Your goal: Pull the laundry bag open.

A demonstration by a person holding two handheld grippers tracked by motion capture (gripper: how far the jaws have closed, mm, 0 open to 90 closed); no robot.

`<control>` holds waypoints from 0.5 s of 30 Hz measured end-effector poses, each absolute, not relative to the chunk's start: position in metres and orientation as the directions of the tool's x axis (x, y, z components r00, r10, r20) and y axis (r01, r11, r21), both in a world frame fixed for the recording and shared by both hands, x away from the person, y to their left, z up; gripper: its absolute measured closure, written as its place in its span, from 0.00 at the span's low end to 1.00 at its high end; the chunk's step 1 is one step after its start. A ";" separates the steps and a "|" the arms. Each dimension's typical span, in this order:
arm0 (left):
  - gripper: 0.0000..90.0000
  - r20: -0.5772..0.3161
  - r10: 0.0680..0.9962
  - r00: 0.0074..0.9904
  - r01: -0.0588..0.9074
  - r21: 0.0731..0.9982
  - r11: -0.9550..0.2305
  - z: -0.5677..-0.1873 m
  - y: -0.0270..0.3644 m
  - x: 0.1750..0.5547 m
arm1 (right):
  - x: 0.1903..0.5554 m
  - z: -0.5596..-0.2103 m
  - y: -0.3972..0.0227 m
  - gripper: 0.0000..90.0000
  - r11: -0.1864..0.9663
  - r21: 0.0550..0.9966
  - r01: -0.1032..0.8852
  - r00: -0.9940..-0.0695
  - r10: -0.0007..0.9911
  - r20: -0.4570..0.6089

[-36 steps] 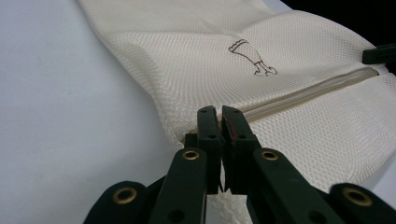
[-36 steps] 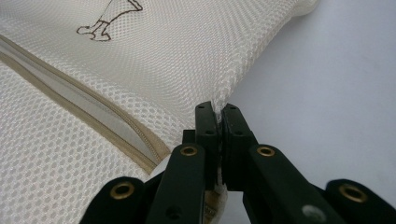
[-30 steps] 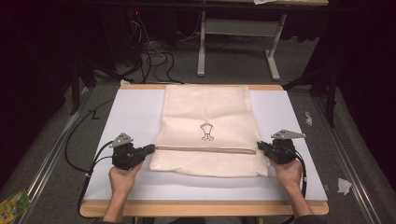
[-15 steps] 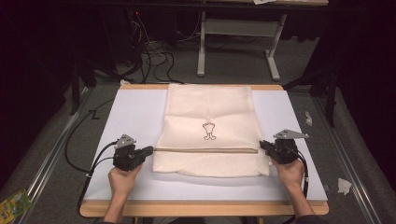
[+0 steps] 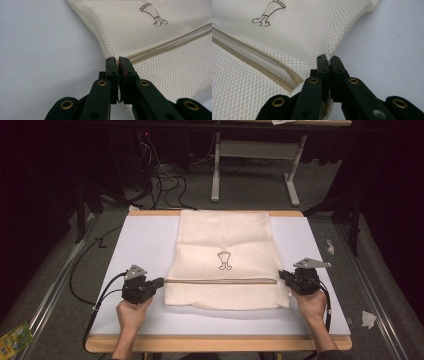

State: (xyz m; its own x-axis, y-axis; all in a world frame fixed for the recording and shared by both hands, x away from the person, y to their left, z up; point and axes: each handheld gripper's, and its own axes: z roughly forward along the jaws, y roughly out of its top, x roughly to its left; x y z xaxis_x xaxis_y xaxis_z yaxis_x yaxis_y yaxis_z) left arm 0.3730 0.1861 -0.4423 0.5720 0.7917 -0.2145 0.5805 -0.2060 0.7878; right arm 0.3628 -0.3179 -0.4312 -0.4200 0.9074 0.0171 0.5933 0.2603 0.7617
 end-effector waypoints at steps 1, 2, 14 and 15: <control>0.97 -0.230 0.786 0.574 0.583 0.789 -0.195 -0.442 0.187 0.373 | 0.362 -0.432 -0.318 0.99 0.259 0.759 0.598 -0.420 0.907 0.021; 0.97 -0.236 0.782 0.576 0.583 0.790 -0.191 -0.442 0.187 0.373 | 0.362 -0.434 -0.318 0.98 0.261 0.757 0.599 -0.422 0.906 0.022; 0.96 -0.218 0.777 0.590 0.598 0.765 -0.239 -0.449 0.183 0.373 | 0.362 -0.454 -0.317 0.93 0.279 0.723 0.632 -0.428 0.904 0.025; 0.96 -0.218 0.777 0.590 0.598 0.765 -0.239 -0.449 0.183 0.373 | 0.362 -0.454 -0.317 0.93 0.279 0.723 0.632 -0.428 0.904 0.025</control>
State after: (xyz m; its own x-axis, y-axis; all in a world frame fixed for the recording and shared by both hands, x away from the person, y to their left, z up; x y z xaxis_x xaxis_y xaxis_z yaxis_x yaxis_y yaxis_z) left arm 0.3734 0.1830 -0.4493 0.5902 0.7773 -0.2179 0.5978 -0.2394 0.7651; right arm 0.3619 -0.3174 -0.4541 -0.4277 0.9036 0.0253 0.6321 0.2790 0.7229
